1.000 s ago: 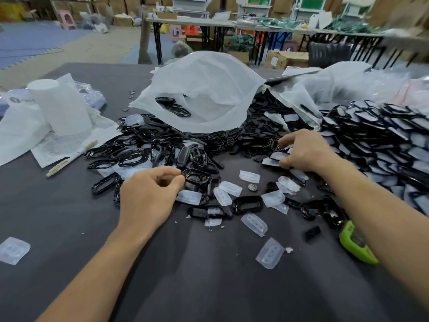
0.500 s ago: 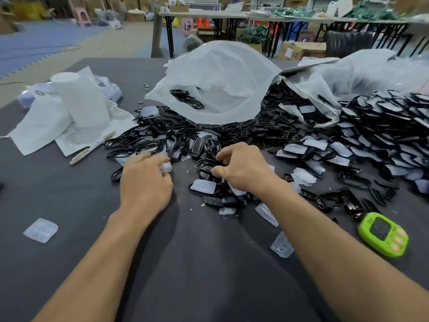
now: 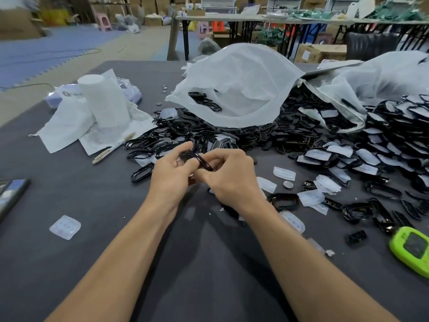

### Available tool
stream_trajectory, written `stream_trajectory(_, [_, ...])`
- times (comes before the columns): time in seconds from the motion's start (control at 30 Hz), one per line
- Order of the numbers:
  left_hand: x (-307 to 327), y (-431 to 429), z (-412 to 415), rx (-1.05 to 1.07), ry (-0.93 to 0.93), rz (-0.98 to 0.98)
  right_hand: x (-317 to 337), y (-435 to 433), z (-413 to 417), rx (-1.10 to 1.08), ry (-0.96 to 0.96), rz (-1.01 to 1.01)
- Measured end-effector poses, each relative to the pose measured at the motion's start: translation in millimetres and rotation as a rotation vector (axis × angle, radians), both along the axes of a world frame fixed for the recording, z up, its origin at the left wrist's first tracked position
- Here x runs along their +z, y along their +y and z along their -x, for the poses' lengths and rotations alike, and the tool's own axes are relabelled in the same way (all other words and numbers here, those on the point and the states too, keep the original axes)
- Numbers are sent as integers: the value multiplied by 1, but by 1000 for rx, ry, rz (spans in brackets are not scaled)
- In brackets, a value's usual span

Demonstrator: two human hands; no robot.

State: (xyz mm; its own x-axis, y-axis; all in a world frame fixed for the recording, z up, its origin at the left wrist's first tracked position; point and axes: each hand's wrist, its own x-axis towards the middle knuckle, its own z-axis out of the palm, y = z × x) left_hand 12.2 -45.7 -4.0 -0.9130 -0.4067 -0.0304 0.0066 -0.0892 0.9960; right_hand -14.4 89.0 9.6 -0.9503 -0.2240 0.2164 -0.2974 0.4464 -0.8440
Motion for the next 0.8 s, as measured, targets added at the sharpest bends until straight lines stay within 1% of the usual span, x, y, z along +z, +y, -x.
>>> stream_trajectory(0.03, [-1, -1, 0, 13, -15, 35, 2, 1, 0, 41, -24, -12])
stream_trajectory(0.1, [-2, -2, -1, 16, -44, 21, 8, 13, 10, 63, -52, -91])
stream_trajectory(0.13, [-1, -1, -2, 7, -57, -1, 11, 21, 21, 20, -40, -143])
stream_trajectory(0.23, [-1, 6, -2, -22, -94, -55, 21, 49, 63, -226, -5, -281])
stream_trajectory(0.27, [-2, 7, -1, -32, -110, -66, 24, 55, 77, -268, -8, -342])
stream_trajectory(0.3, [-2, 8, 1, -43, -130, -68, 24, 60, 90, -268, -15, -426])
stream_trajectory(0.37, [-2, 8, 3, -65, -156, -66, 22, 64, 111, -199, -33, -603])
stream_trajectory(0.43, [-3, 6, 3, -77, -165, -75, 17, 65, 119, -169, -32, -693])
stream_trajectory(0.47, [-3, 6, 3, -82, -165, -83, 13, 67, 121, -192, -7, -699])
stream_trajectory(0.53, [-4, 4, 2, -88, -158, -95, 9, 69, 121, -280, 20, -619])
stream_trajectory(0.6, [-3, 4, 2, -92, -154, -107, 9, 70, 118, -318, 36, -574])
stream_trajectory(0.7, [-3, 5, 3, -91, -152, -108, 14, 74, 106, -301, -26, -575])
stream_trajectory(0.73, [-2, 6, 2, -91, -149, -105, 15, 76, 100, -306, -47, -538])
stream_trajectory(0.77, [-2, 6, 2, -91, -146, -100, 16, 77, 92, -319, -64, -443])
stream_trajectory(0.8, [-2, 7, 1, -92, -145, -94, 17, 76, 81, -324, -97, -268])
